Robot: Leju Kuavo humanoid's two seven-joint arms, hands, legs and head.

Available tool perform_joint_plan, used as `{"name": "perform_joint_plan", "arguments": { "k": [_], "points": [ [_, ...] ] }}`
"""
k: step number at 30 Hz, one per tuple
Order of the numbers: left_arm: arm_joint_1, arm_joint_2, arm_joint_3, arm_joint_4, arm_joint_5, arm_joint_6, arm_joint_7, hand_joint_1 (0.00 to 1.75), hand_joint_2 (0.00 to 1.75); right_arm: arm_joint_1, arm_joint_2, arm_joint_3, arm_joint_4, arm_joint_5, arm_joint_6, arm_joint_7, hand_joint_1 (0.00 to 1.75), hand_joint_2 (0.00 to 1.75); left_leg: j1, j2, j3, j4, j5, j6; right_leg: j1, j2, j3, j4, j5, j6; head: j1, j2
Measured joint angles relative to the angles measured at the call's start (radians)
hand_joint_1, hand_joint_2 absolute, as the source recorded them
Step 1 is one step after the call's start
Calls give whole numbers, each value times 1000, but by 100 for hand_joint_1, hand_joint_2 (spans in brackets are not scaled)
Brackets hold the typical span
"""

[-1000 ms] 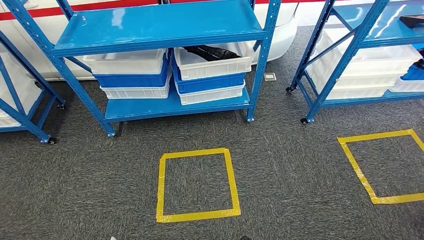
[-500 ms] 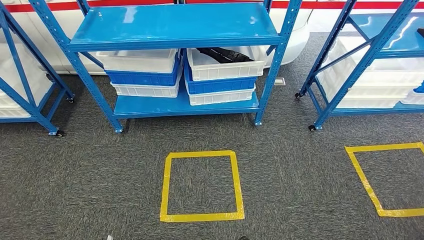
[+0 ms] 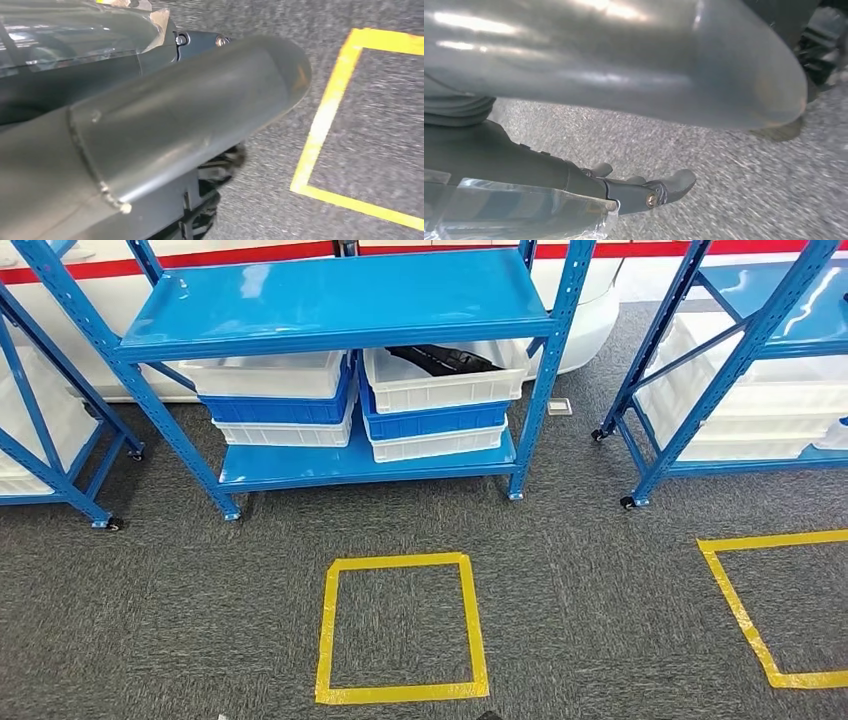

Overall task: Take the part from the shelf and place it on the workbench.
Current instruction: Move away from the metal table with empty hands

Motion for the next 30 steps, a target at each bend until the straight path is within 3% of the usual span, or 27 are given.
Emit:
{"name": "perform_joint_plan", "arguments": {
  "k": [2, 4, 6, 7, 10, 12, 13, 14, 15, 16, 17, 18, 19, 21, 22, 24, 26, 27, 28, 29, 30],
  "points": [
    [-2, 3, 0, 0, 0, 2, 0, 0, 0, -4, 4, 0, 0, 1, 1, 0, 0, 0, -12, 6, 37, -85, 21, 19, 0, -1, 13, -12, -16, 9, 0, 0],
    [-2, 3, 0, 0, 0, 4, 0, 0, 0, -7, 6, 0, 0, 1, 2, 1, 0, 0, -18, 4, 59, -107, 1, 28, 1, -3, 36, -17, -12, 27, -1, 0],
    [1, 2, 0, 0, 0, 6, 0, 0, 0, -7, 6, 0, 0, 2, 3, 2, 0, 0, -13, -2, 99, -131, -6, 36, 1, -4, 48, 10, -8, 40, -1, 0],
    [1, 1, 0, 0, 0, 7, 0, 0, 0, -8, 5, 0, 0, 3, 3, 2, 0, 0, -10, -5, 121, -139, -10, 39, 0, -3, 31, 47, -10, 42, 0, 0],
    [0, -1, 1, 0, 1, 7, -1, 0, 0, -13, 2, 0, 0, 6, 3, 3, 0, 0, -8, -10, 158, -146, -35, 41, -2, -1, -102, 221, -60, 37, 1, 0],
    [5, -3, 1, 0, 1, 7, -1, 0, 0, -9, 0, 0, 0, 7, 3, 5, 0, 0, -7, -17, 185, -146, -60, 38, -4, -1, -165, 246, -102, 40, 2, 0],
    [8, -4, 1, 0, 1, 7, -1, 0, 0, -6, -1, 0, 1, 7, 3, 6, 0, 0, -6, -20, 203, -146, -73, 35, -6, -1, -175, 213, -97, 49, 2, 0],
    [9, -4, 1, 0, 1, 8, -1, 0, 0, -3, -2, 0, 1, 7, 3, 7, 0, 0, -4, -22, 221, -146, -89, 31, -9, -1, -175, 156, -63, 63, 2, 0],
    [10, -4, 1, 1, 1, 8, -1, 0, 0, -1, -3, 0, 2, 7, 3, 7, 0, 0, -4, -23, 238, -145, -104, 26, -11, -3, -169, 99, -4, 77, 2, 0],
    [11, -4, 1, 1, 1, 9, -1, 0, 0, -1, -3, 0, 3, 8, 3, 7, 0, 0, -5, -24, 252, -144, -120, 21, -11, -6, -161, 53, 50, 81, 2, 0],
    [10, -4, 1, 2, 1, 10, -1, 0, 0, -1, -3, 0, 4, 8, 3, 8, 0, 0, -6, -23, 261, -144, -135, 15, -8, -7, -151, 25, 92, 76, 1, 0],
    [10, -3, 1, 2, 1, 12, -1, 0, 0, -2, -3, 0, 5, 8, 3, 9, 0, 0, -7, -23, 271, -142, -145, 9, -6, -7, -143, 18, 111, 63, -1, 0],
    [9, -3, 1, 2, 1, 13, -1, 0, 0, -3, -3, 0, 5, 9, 3, 9, 0, 0, -7, -22, 276, -138, -150, 4, -4, -6, -134, 16, 105, 43, -3, 0],
    [6, -3, 1, 1, 1, 15, -2, 0, 0, -5, -3, 0, 5, 9, 3, 10, 0, 0, -4, -18, 265, -97, -146, -3, -7, -1, -115, 13, 95, 21, -5, 0],
    [4, -2, 1, 1, 1, 16, -2, 0, 0, -7, -3, 0, 5, 9, 3, 10, 0, 0, -2, -15, 237, -50, -144, -8, -8, 0, -105, 12, 88, 12, -5, 0],
    [4, -3, 0, 1, 1, 19, -2, 0, 0, -9, -3, 0, 5, 10, 3, 10, 0, 0, 2, -9, 149, 76, -164, -20, -10, 1, -85, 9, 72, 2, -6, 0],
    [7, -3, 0, 1, 1, 21, -2, 0, 0, -8, -3, 0, 5, 10, 3, 10, 0, 0, 8, -7, 56, 165, -216, -29, -10, 2, -63, 8, 51, 0, -6, 0],
    [9, -3, 0, 2, 1, 21, -2, 0, 0, -7, -3, 0, 5, 11, 3, 10, 0, 0, 9, -6, 25, 173, -228, -30, -10, 3, -49, 7, 40, 1, -6, 0],
    [10, -2, 1, 2, 1, 21, -2, 0, 0, -5, -3, 0, 5, 11, 3, 10, 0, 0, 10, -5, 8, 153, -220, -30, -10, 3, -36, 7, 28, 2, -6, 0],
    [11, -2, 1, 2, 1, 22, -2, 0, 0, -5, -2, 0, 5, 11, 3, 10, 0, 0, 11, -4, 7, 106, -184, -28, -11, 4, -22, 7, 17, 4, -6, 0],
    [11, -1, 1, 2, 1, 22, -2, 0, 0, -5, -2, 0, 5, 12, 3, 10, 0, 0, 11, -2, 17, 43, -129, -24, -11, 3, -9, 5, 5, 7, -6, 0]
  ]
}}
